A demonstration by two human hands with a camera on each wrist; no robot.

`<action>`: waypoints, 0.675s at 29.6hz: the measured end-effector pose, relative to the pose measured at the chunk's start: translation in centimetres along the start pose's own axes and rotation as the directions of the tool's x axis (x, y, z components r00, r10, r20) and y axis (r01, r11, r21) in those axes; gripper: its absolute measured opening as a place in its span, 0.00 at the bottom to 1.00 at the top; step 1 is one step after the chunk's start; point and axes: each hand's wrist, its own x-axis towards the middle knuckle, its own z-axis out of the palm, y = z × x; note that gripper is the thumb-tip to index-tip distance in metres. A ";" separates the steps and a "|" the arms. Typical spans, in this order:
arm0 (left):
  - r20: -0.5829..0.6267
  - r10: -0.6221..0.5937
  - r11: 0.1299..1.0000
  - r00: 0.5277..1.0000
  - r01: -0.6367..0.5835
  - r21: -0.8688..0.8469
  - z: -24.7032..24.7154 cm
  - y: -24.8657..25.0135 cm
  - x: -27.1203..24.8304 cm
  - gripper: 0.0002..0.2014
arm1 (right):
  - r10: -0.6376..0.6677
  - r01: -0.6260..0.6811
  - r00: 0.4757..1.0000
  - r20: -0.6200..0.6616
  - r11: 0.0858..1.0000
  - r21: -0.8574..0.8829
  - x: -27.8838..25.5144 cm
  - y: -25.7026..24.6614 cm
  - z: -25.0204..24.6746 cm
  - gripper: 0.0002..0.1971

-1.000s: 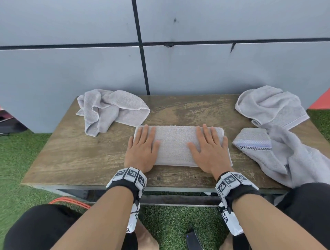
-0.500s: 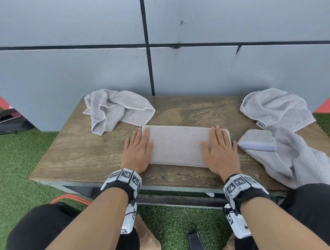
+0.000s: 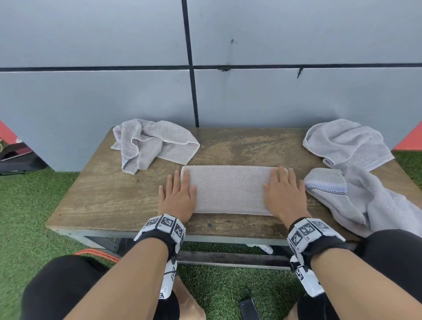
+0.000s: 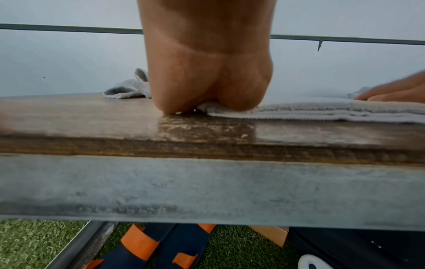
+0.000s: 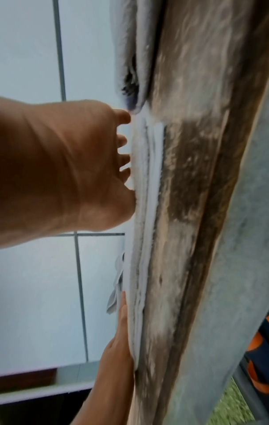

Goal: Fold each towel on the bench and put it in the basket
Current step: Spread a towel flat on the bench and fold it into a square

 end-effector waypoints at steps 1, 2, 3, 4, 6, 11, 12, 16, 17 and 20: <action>0.000 -0.006 1.000 1.000 0.006 0.002 0.0 0.1 -0.2 0.30 | -0.052 0.049 0.996 -0.074 0.998 -0.043 -0.5 -0.5 -0.6 0.21; -0.001 -0.013 1.000 1.000 0.013 0.000 0.0 0.1 -0.4 0.30 | -0.122 0.113 0.982 -0.146 0.991 -0.064 -1.1 -1.0 -1.2 0.16; -0.002 -0.024 1.000 1.000 0.024 -0.002 0.0 0.2 -0.5 0.30 | -0.191 0.181 0.965 -0.181 0.981 -0.070 -1.9 -1.6 -1.5 0.14; -0.002 -0.038 0.999 0.999 0.038 -0.003 0.0 0.4 -0.6 0.30 | -0.249 0.242 0.953 -0.171 0.968 -0.059 -2.6 -2.1 -1.8 0.14; 0.003 -0.070 0.998 0.998 0.070 0.000 0.0 0.7 -0.7 0.30 | -0.298 0.299 0.951 -0.083 0.954 -0.002 -3.8 -2.6 -1.8 0.16; 0.018 -0.127 0.992 0.992 0.127 -0.001 0.2 1.3 -1.7 0.31 | -0.251 0.256 0.966 -0.068 0.963 0.085 -4.7 -2.4 -1.0 0.14; 0.016 -0.136 0.991 0.991 0.136 -0.002 0.2 1.3 -1.9 0.31 | -0.247 0.252 0.967 -0.060 0.964 0.088 -4.7 -2.4 -1.0 0.14; 0.009 -0.155 0.988 0.988 0.156 -0.025 0.5 1.5 -2.7 0.31 | -0.265 0.266 0.964 -0.022 0.958 0.106 -4.3 -2.2 -1.3 0.18; 0.007 -0.160 0.986 0.987 0.160 -0.039 0.6 1.6 -2.9 0.32 | -0.273 0.273 0.962 -0.011 0.957 0.102 -4.3 -2.2 -1.4 0.18; 0.019 -0.160 0.982 0.987 0.161 -0.097 0.6 1.7 -3.8 0.34 | -0.283 0.279 0.959 0.024 0.954 0.109 -4.2 -1.9 -1.9 0.18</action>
